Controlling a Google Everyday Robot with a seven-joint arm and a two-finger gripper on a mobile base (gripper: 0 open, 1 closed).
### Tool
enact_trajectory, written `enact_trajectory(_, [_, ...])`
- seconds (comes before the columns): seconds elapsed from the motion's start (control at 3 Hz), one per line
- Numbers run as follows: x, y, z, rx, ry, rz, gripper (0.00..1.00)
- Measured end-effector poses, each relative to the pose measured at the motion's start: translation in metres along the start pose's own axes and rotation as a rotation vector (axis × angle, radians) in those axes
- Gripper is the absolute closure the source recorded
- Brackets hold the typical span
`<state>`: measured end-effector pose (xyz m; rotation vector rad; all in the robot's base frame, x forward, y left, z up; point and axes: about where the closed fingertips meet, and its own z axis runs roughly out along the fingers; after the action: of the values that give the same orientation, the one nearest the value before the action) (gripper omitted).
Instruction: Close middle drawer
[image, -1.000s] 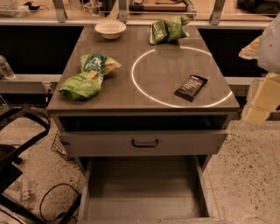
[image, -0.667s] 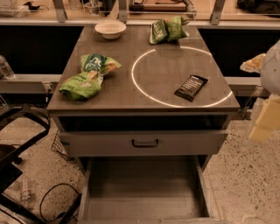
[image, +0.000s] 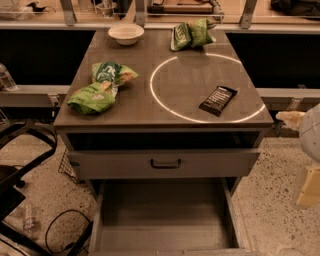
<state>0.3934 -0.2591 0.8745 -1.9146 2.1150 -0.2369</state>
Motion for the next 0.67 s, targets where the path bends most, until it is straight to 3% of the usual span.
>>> enact_trajectory(0.33, [0.031, 0.036, 0.029, -0.006, 0.074, -0.033, 0.15])
enact_trajectory(0.67, [0.069, 0.082, 0.064, -0.031, 0.162, -0.060, 0.39])
